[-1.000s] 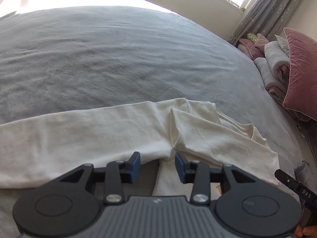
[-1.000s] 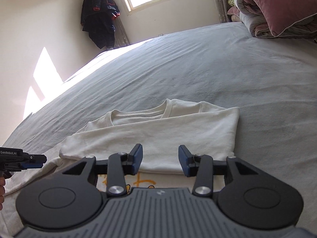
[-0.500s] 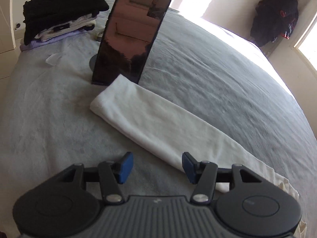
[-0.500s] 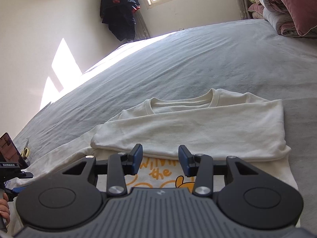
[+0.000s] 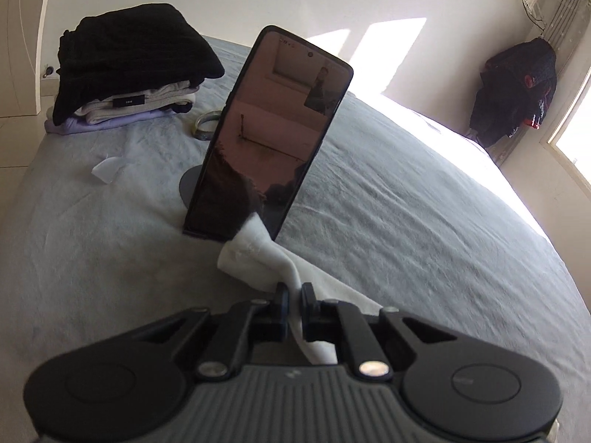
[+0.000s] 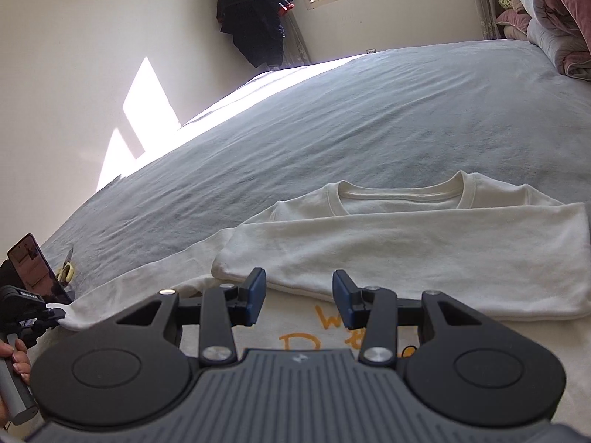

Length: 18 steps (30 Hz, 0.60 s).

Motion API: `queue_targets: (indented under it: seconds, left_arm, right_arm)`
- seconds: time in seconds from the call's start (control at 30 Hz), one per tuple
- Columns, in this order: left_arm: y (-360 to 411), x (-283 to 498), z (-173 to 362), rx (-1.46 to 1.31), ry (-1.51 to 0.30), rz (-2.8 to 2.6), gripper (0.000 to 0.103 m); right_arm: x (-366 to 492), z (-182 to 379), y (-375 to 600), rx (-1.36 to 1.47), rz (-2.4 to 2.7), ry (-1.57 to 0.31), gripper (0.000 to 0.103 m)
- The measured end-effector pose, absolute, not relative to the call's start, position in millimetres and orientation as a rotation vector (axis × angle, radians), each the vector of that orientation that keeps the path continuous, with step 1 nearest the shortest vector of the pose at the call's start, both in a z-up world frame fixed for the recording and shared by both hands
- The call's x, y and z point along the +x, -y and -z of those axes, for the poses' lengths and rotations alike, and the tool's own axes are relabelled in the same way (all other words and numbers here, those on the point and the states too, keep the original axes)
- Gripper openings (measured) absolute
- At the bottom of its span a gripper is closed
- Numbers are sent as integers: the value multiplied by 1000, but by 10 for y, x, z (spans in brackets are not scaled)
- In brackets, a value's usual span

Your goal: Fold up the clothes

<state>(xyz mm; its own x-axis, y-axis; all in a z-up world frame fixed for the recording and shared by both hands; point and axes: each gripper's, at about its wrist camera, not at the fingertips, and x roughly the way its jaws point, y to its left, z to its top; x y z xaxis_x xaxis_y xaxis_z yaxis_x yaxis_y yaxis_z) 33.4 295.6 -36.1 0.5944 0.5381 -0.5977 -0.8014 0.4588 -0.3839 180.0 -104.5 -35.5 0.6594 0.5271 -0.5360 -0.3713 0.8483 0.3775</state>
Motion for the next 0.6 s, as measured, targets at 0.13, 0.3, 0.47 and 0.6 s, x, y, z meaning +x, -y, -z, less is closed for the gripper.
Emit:
queue_targets:
  seconds: [0.13, 0.3, 0.47, 0.6]
  left_arm:
    - [-2835, 348, 42, -605, -266, -774, 6]
    - [-2732, 392, -333, -560, -79, -623, 6]
    - [-2650, 470, -574, -584, 38, -474, 6]
    - [-2501, 611, -683, -610, 60, -342, 6]
  right_arm:
    - [2030, 385, 785, 274, -574, -716, 37]
    - [2281, 461, 542, 332, -615, -763, 18]
    - [2480, 655, 347, 422, -645, -831, 12]
    - [2581, 954, 171, 487, -629, -902, 0]
